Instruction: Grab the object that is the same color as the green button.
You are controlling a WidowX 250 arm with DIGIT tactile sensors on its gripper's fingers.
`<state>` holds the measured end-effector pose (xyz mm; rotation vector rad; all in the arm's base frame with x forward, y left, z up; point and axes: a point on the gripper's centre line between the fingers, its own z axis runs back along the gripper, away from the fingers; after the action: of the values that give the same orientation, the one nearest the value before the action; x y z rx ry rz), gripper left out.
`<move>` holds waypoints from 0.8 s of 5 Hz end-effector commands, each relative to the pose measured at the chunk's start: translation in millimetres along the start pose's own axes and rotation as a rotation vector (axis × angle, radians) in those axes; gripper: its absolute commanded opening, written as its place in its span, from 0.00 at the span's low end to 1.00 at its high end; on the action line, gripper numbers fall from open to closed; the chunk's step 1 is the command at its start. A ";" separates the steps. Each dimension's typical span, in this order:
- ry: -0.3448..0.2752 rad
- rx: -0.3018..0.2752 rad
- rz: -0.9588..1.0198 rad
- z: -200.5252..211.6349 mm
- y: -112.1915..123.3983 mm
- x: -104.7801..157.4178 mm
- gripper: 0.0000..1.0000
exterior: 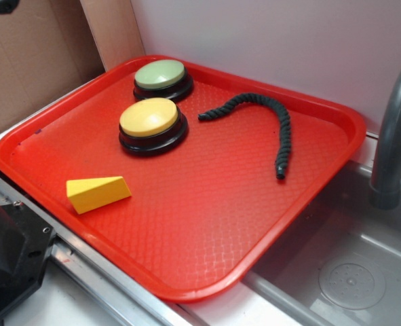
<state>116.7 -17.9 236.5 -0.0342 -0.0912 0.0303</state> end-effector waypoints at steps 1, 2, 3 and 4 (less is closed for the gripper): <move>0.000 0.000 0.000 0.0 0.0 0.0 1.00; -0.055 0.038 -0.035 -15.4 -3.9 23.6 1.00; -0.102 0.051 -0.009 -33.3 -6.4 52.4 1.00; -0.194 0.058 -0.007 -52.8 -9.6 84.9 1.00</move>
<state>205.2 -25.7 182.5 0.0323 -0.2516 0.0345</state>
